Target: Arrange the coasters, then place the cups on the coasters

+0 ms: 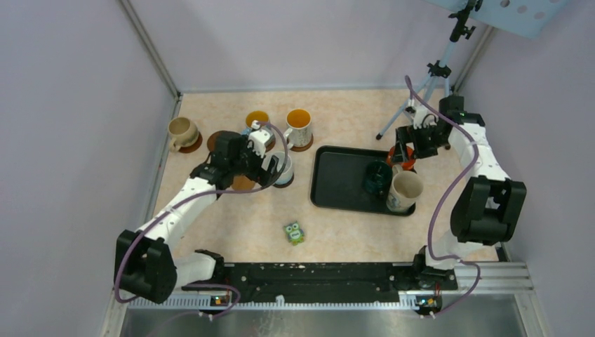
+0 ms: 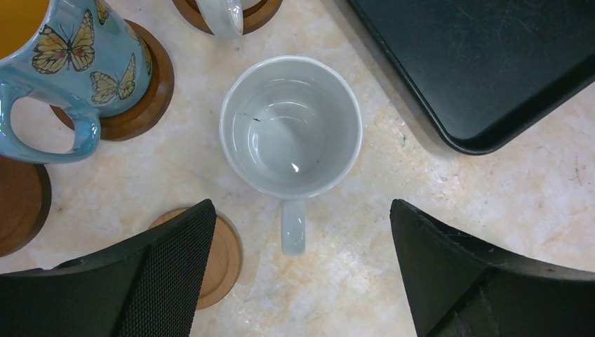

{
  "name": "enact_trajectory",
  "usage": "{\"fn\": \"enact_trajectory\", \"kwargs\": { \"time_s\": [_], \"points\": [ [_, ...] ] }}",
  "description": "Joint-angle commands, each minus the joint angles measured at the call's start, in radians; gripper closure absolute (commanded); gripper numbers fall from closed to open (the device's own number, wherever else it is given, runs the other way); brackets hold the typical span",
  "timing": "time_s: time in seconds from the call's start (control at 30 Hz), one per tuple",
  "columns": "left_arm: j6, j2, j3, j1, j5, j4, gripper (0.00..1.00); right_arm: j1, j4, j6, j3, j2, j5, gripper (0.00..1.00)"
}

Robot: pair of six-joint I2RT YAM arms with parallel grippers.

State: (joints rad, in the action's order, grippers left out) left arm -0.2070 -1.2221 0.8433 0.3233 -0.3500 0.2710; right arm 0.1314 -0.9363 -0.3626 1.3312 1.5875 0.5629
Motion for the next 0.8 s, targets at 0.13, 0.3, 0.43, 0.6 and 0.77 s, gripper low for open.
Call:
{"fn": "enact_trajectory", "kwargs": {
  "time_s": [0.13, 0.3, 0.43, 0.6, 0.77],
  "points": [
    [0.033, 0.055, 0.046, -0.004, -0.027, 0.048, 0.01, -0.082, -0.185, -0.088, 0.072, 0.068, -0.060, 0.07],
    [0.044, 0.058, 0.054, -0.004, -0.033, 0.051, 0.01, -0.124, -0.222, -0.112, 0.070, 0.075, -0.019, 0.08],
    [0.052, 0.055, 0.057, -0.004, -0.033, 0.047, 0.01, -0.173, -0.236, -0.125, 0.064, 0.066, 0.004, 0.07],
    [0.057, 0.052, 0.057, -0.005, -0.029, 0.042, 0.01, -0.206, -0.247, -0.137, 0.061, 0.063, 0.035, 0.07],
    [0.056, 0.053, 0.058, -0.004, -0.025, 0.041, 0.01, -0.238, -0.256, -0.147, 0.063, 0.065, 0.043, 0.08]
  ]
}}
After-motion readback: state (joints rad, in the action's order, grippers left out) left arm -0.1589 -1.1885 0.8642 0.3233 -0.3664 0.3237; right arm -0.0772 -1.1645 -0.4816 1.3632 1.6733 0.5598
